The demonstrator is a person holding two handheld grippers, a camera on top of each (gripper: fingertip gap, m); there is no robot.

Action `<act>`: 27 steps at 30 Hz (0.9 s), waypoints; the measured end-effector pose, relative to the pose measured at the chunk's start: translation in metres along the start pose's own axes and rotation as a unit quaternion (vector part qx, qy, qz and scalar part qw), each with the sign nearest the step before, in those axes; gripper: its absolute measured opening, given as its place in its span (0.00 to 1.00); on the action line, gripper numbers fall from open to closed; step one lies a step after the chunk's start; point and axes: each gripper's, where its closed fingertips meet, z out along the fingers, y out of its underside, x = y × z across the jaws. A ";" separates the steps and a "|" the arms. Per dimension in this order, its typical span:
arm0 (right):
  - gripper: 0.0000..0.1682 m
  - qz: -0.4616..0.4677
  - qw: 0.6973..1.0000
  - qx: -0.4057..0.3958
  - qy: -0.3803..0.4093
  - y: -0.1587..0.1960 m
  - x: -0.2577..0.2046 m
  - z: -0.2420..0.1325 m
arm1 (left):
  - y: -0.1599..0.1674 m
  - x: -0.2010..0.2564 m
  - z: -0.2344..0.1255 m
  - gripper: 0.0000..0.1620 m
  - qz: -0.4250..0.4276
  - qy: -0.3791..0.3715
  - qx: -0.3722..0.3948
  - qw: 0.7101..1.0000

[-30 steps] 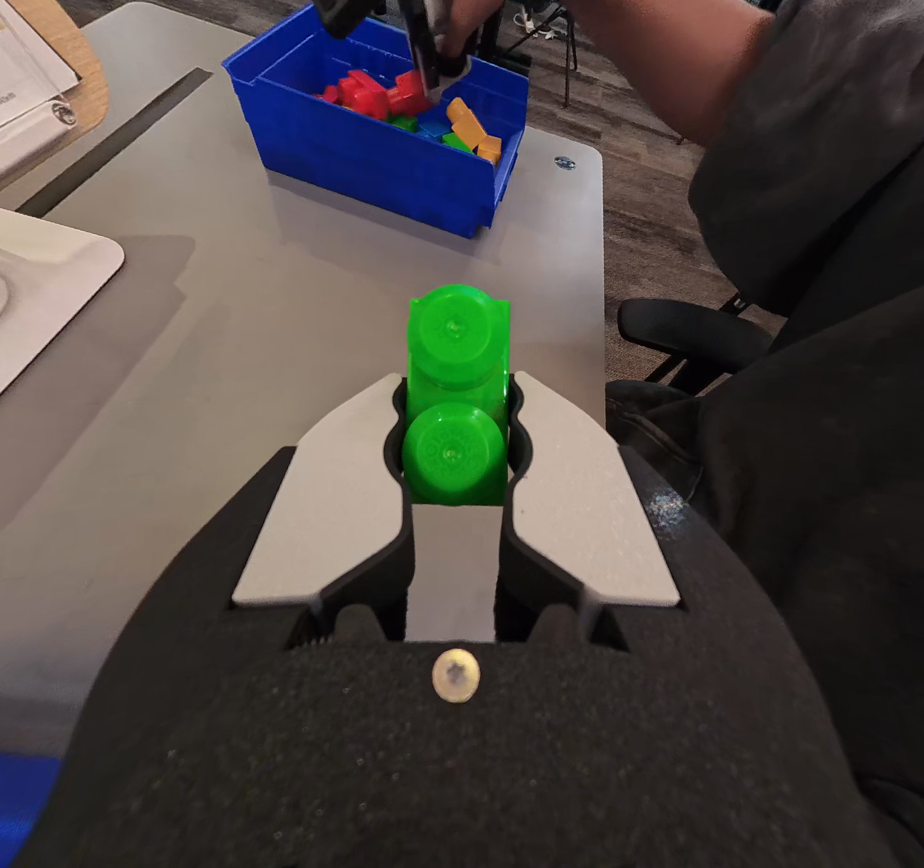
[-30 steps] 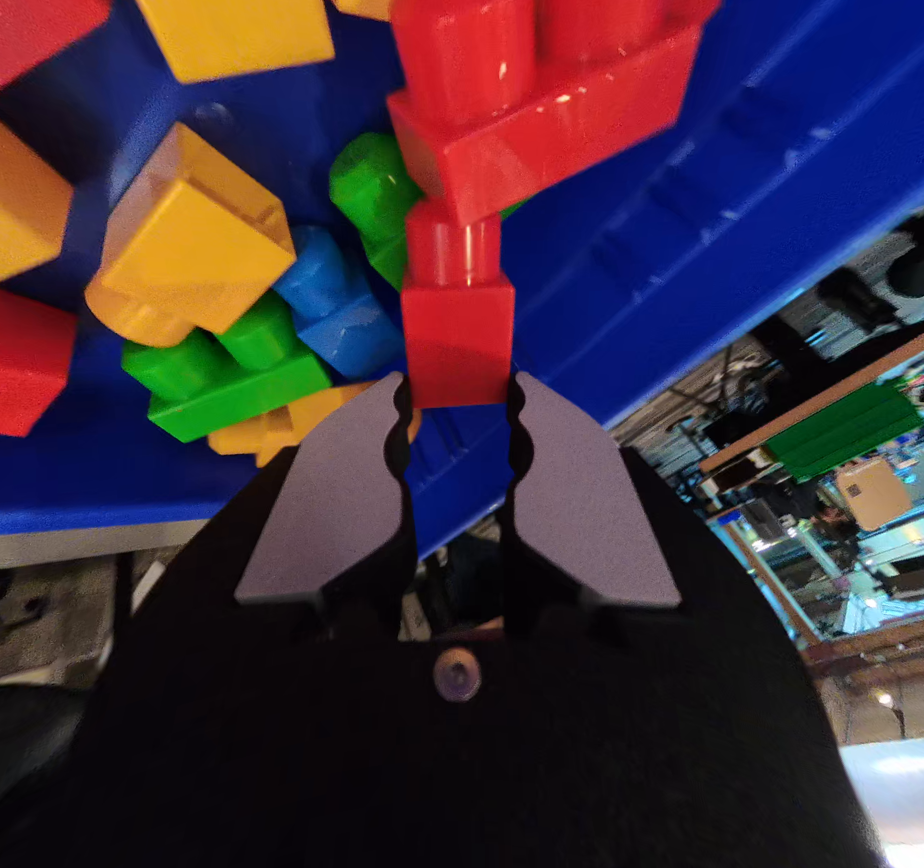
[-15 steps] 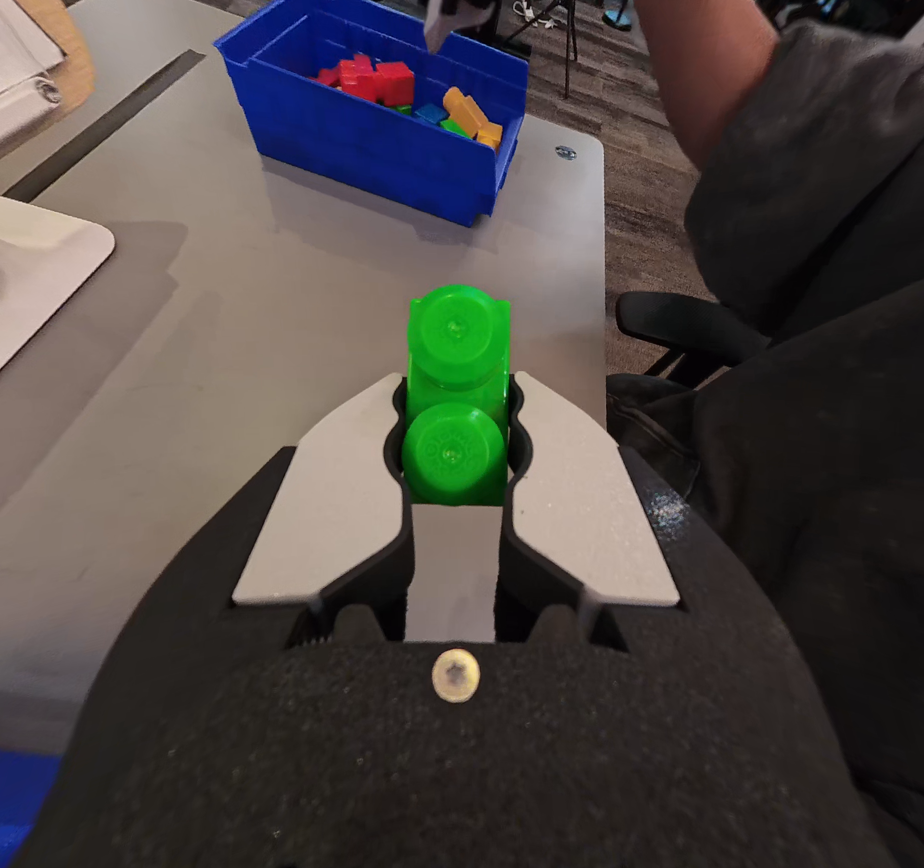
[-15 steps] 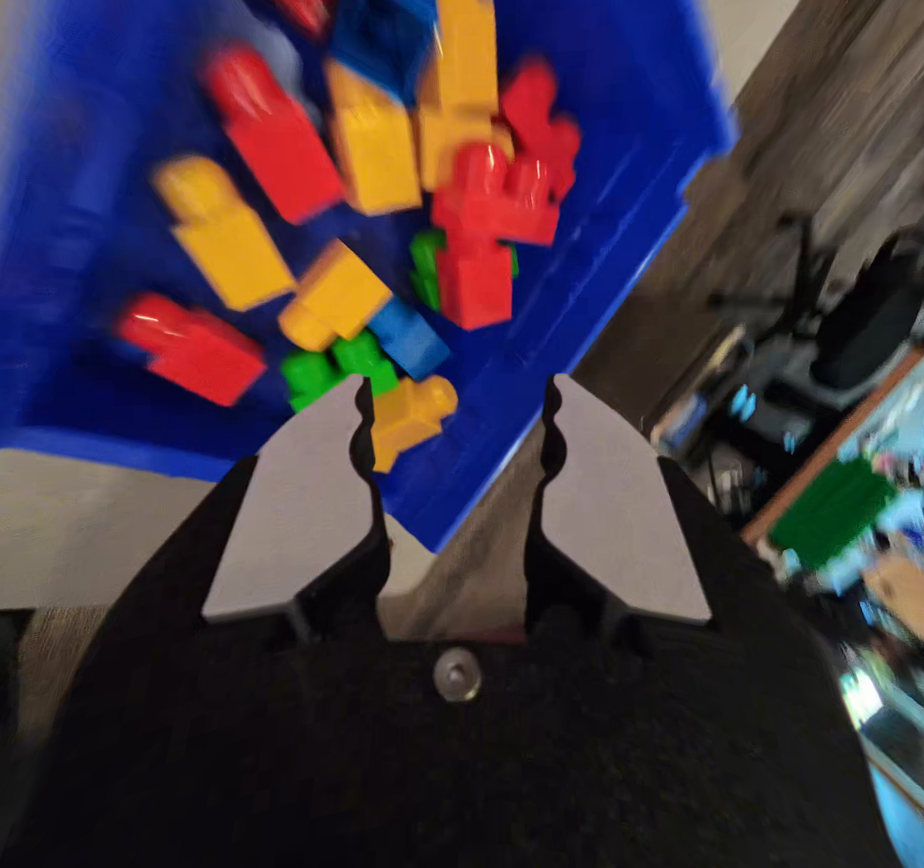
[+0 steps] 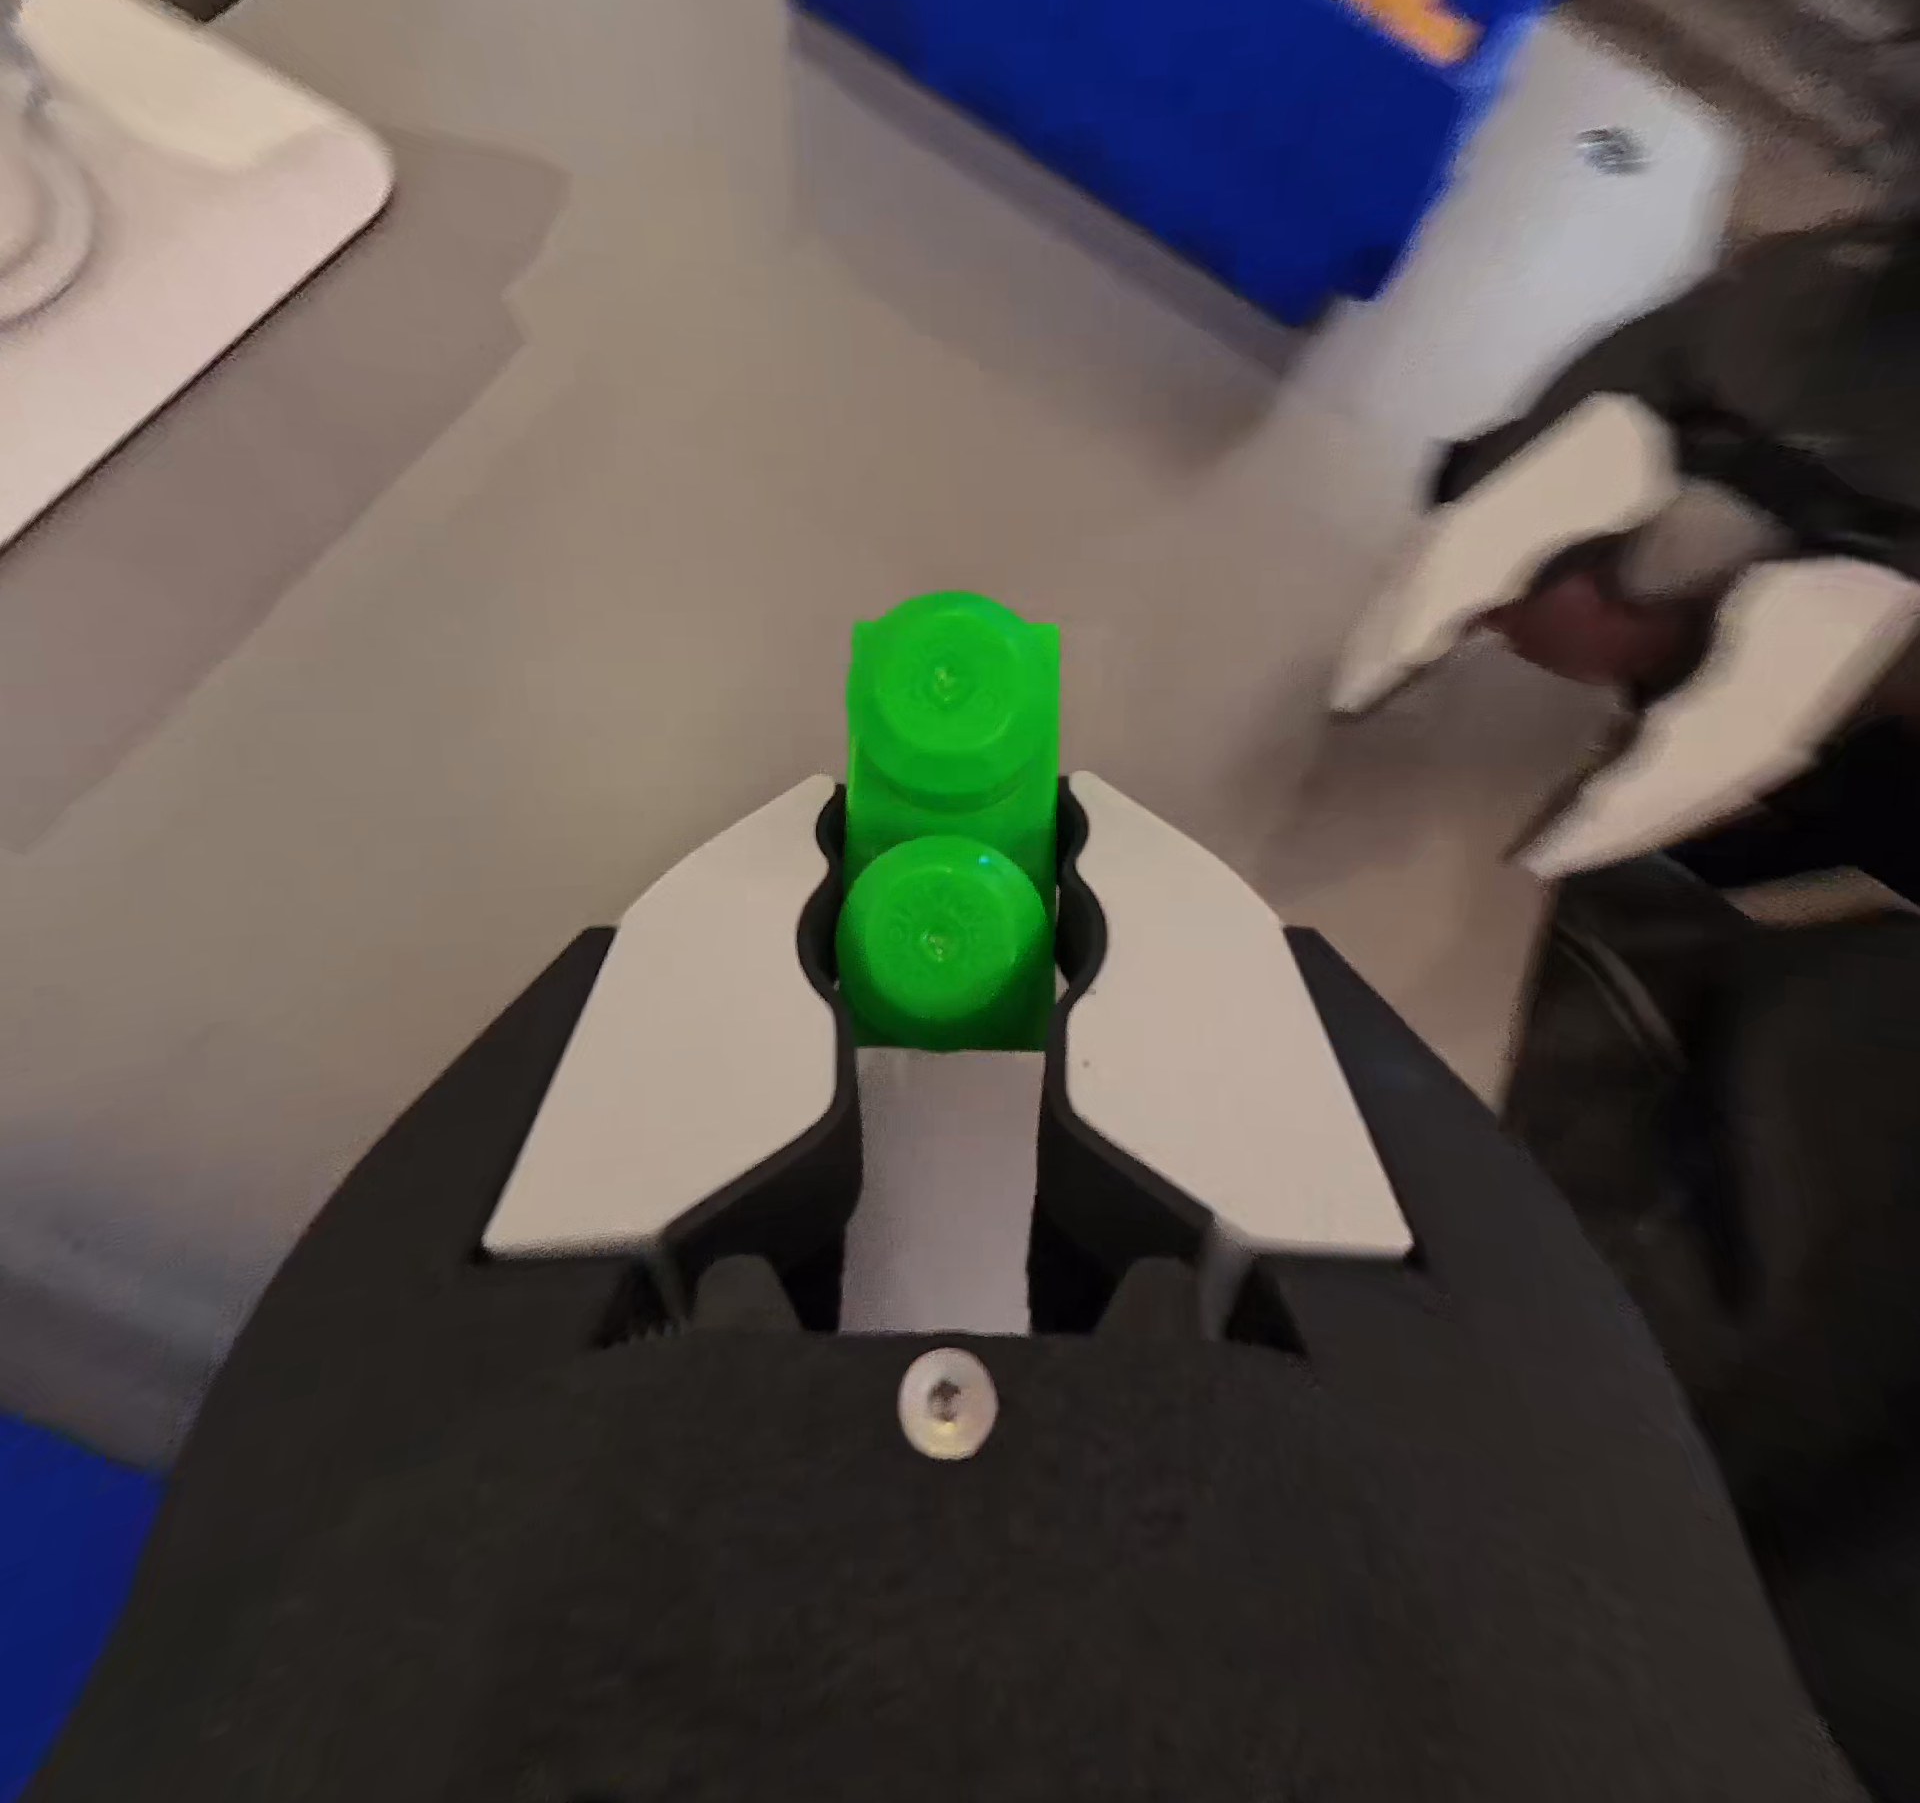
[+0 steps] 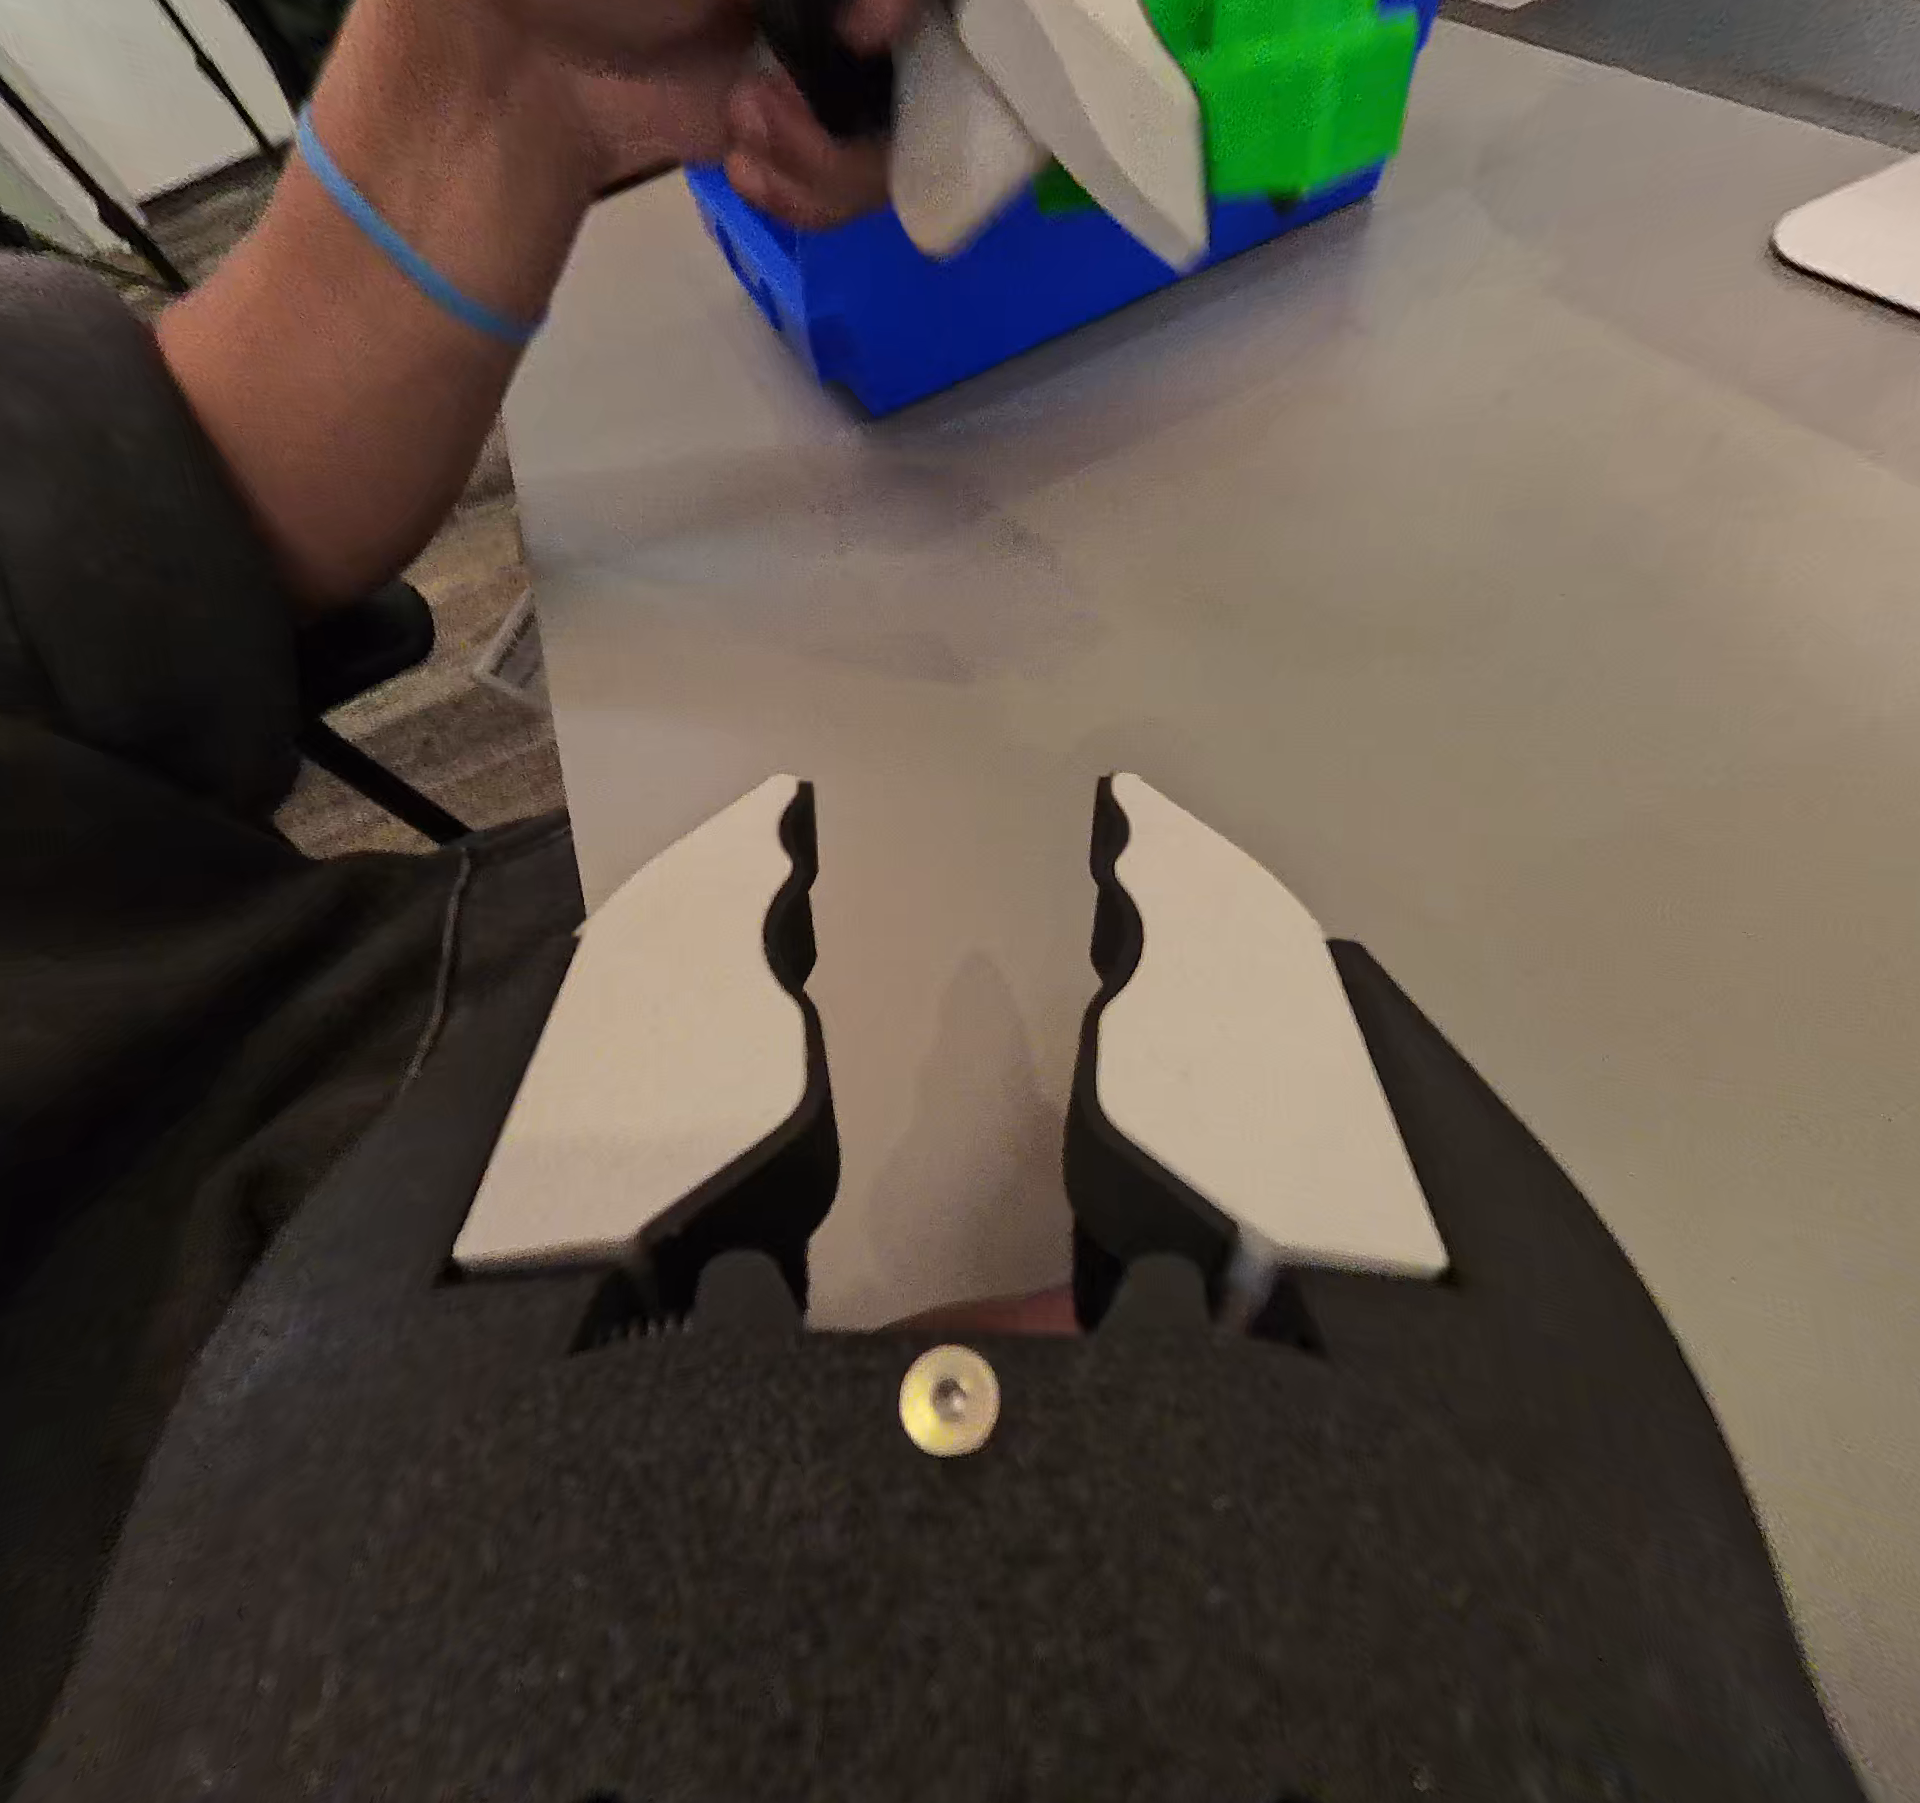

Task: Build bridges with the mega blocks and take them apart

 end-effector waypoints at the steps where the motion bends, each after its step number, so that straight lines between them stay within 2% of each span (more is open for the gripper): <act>1: 0.29 0.018 1.000 0.010 -0.005 -0.001 0.000 -0.003 | 0.002 -0.011 0.015 0.22 -0.017 -0.036 -0.014 0.999; 3: 0.28 0.056 0.998 0.023 -0.018 0.001 0.005 -0.009 | 0.007 -0.031 0.045 0.22 -0.038 -0.108 -0.047 0.992; 7: 0.26 0.107 0.994 0.037 -0.009 0.011 0.024 -0.017 | 0.016 -0.054 0.093 0.22 -0.046 -0.160 -0.085 0.982; 11: 0.25 0.118 0.992 0.045 -0.013 0.014 0.027 -0.025 | 0.022 -0.059 0.116 0.22 -0.064 -0.158 -0.095 0.981; 15: 0.25 0.109 0.993 0.033 -0.013 0.018 0.026 -0.024 | 0.028 -0.061 0.124 0.22 -0.038 -0.179 -0.116 0.976; 22: 0.25 0.094 0.995 0.015 -0.005 0.024 0.025 -0.019 | 0.031 -0.056 0.132 0.23 -0.039 -0.173 -0.103 0.979; 25: 0.25 0.100 0.995 0.013 0.004 0.025 0.028 -0.019 | 0.032 -0.055 0.129 0.25 -0.035 -0.178 -0.106 0.978; 27: 0.26 0.109 0.993 0.014 0.033 0.025 0.037 -0.020 | 0.030 -0.051 0.115 0.26 -0.034 -0.187 -0.090 0.978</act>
